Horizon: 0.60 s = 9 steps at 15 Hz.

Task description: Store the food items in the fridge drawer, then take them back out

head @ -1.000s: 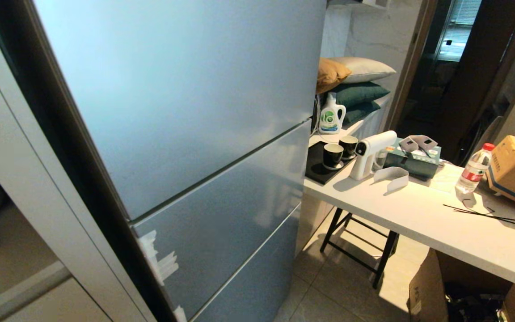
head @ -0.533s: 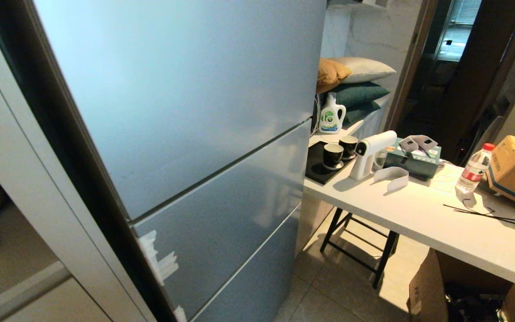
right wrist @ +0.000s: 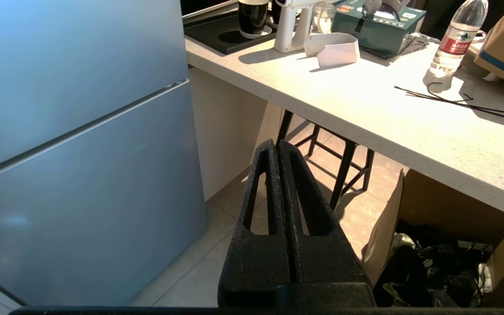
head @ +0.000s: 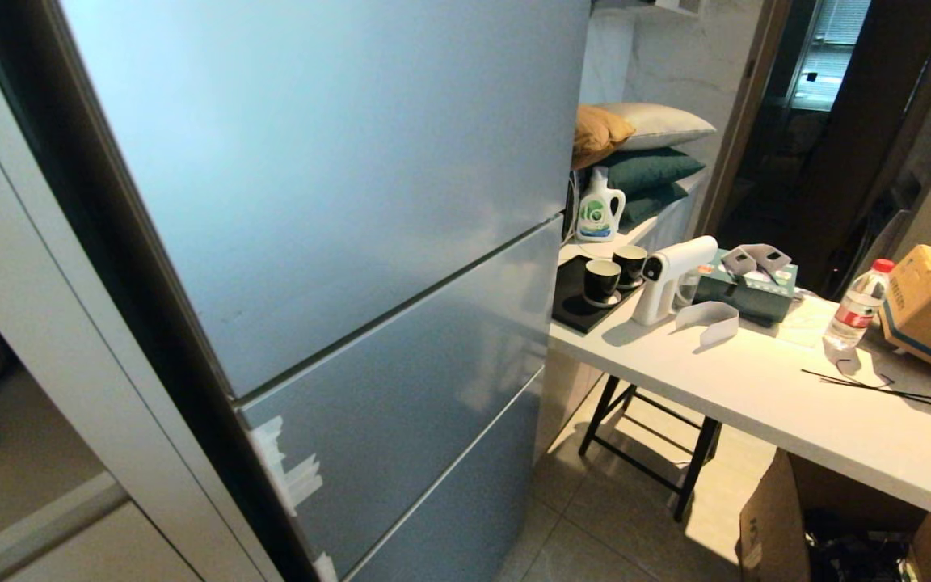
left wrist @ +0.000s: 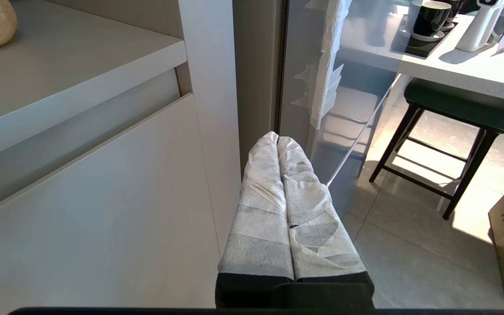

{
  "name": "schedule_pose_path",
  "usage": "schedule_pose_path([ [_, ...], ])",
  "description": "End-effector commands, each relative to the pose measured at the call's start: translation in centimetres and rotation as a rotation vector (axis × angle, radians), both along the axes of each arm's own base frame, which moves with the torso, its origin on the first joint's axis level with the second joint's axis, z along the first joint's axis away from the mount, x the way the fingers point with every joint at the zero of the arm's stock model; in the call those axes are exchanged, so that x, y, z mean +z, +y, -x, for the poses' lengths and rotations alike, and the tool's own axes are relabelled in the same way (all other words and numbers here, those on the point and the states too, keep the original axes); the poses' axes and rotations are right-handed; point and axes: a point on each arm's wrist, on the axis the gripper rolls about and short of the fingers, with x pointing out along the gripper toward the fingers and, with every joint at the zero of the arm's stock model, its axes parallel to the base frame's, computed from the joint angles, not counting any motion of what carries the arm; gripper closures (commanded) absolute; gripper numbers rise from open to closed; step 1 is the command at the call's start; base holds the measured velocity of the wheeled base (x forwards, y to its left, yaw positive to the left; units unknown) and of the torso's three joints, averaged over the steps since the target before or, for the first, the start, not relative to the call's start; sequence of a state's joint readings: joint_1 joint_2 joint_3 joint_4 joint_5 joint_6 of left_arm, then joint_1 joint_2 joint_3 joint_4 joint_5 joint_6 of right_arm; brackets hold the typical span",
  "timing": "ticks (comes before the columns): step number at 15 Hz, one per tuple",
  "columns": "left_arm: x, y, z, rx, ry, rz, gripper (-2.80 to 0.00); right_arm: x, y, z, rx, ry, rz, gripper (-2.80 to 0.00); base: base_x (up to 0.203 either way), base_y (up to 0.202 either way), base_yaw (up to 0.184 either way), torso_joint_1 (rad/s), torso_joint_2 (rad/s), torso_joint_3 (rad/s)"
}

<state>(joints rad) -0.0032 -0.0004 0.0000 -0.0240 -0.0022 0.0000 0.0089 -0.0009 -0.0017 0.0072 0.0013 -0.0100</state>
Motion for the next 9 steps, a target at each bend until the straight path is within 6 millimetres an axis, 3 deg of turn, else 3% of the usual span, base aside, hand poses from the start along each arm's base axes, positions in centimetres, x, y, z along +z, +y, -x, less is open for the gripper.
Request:
schedule_pose_path([
  [1,-0.28,0.0,-0.08,0.0,0.01,0.0,0.0,0.02,0.0,-0.01,0.001,0.002,0.007,0.0,0.0,0.0,0.0,0.0,0.0,0.0],
  [9,-0.25,0.0,-0.07,0.001,0.009,0.0,0.0,0.04,-0.01,0.0,-0.002,0.0,-0.029,0.0,0.0,0.0,0.0,0.0,0.0,0.0],
])
